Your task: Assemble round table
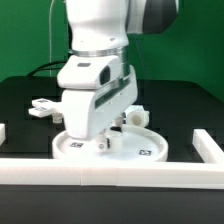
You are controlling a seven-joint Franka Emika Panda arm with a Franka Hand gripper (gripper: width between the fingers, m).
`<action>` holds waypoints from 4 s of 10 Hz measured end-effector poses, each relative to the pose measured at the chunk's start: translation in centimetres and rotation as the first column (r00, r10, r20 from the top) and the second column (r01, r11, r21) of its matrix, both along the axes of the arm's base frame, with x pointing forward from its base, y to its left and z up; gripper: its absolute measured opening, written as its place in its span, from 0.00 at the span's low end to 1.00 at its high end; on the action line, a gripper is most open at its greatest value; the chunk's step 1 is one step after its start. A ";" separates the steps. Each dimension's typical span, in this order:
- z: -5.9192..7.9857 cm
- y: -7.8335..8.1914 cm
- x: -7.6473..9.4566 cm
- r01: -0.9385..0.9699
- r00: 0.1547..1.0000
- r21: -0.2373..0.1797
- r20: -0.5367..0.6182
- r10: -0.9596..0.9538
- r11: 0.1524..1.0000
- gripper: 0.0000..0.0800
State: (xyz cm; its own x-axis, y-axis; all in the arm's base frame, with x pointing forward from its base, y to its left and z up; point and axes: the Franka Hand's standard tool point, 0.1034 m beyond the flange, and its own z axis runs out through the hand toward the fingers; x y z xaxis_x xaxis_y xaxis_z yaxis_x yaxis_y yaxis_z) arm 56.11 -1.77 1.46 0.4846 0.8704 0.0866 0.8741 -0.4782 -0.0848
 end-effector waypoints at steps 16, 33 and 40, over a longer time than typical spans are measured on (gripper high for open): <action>5.0 4.2 -2.6 0.175 0.982 -0.041 0.078 -0.171 0.984 0.81; 4.3 5.6 -6.7 0.936 0.348 -0.033 -0.048 -0.936 0.350 0.81; 2.7 6.0 -8.5 0.855 0.323 -0.340 -0.242 -0.915 0.392 0.81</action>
Offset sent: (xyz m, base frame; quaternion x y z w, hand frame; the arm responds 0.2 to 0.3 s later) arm 0.0211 0.0286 -0.0032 -0.0225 -0.0139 0.0166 0.9995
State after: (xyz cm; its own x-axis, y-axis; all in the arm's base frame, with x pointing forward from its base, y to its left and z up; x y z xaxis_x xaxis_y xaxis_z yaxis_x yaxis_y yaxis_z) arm 47.56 4.20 4.17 0.9358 -0.1103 -0.3349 -0.1605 -0.9790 -0.1260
